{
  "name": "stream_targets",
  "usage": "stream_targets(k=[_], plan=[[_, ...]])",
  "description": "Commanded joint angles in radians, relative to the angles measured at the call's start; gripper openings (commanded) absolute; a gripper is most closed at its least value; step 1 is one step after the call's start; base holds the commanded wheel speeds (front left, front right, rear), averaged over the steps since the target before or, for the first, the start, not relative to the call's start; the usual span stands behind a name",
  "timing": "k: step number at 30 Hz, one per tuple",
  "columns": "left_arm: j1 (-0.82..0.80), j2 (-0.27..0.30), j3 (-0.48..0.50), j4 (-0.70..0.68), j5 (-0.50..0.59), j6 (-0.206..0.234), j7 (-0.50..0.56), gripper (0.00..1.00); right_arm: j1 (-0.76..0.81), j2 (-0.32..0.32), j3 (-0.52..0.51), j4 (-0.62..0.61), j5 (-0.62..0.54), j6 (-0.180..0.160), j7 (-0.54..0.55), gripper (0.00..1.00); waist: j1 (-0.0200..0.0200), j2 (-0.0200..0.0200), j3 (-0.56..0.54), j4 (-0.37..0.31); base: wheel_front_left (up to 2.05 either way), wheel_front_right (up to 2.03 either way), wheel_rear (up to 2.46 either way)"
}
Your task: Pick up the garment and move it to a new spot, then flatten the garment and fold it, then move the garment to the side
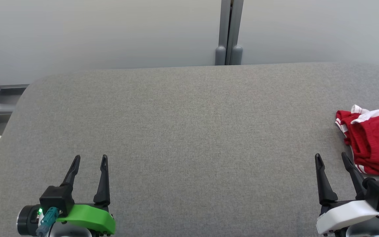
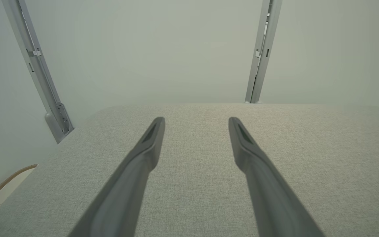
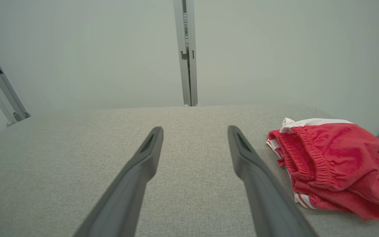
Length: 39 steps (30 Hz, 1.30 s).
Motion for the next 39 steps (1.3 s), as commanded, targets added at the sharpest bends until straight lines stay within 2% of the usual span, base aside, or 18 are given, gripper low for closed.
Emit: stream_targets(k=[1,16,17,20,31,39], plan=[[-0.005,0.004,-0.001,0.001,-0.009,0.005,0.001,1.0,0.011,-0.001,0.0,-0.006,0.008,-0.001,-0.002,1.0,0.0001,0.0,0.0,0.0,0.0,0.0,0.0],[-0.01,0.008,-0.006,0.004,-0.014,0.016,0.003,1.0,0.013,-0.001,-0.001,0.001,0.024,-0.001,0.002,1.0,0.0001,0.0,-0.004,0.0,0.0,0.0,0.0],[0.0,0.001,-0.005,0.005,-0.007,0.008,0.001,0.0,0.0,0.0,0.001,0.003,0.019,0.0,0.0,0.0,0.0001,0.0,-0.004,0.0,0.0,0.0,0.0],[0.015,-0.011,-0.009,0.016,-0.023,0.004,0.004,0.0,0.008,0.005,0.006,0.017,0.038,0.0,-0.002,0.0,0.0001,0.0,-0.004,-0.001,0.0,0.0,0.0],[0.05,-0.047,0.025,-0.015,-0.193,-0.043,0.035,0.0,0.049,-0.016,-0.015,-0.011,0.289,0.0,0.027,0.0,0.0001,0.0,0.001,-0.007,0.0,0.0,0.0],[0.069,-0.069,0.045,-0.033,-0.289,-0.069,0.053,0.0,0.07,-0.018,-0.033,-0.024,0.424,0.0,0.052,0.0,0.0001,0.0,0.003,-0.011,0.0,0.0,0.0]])
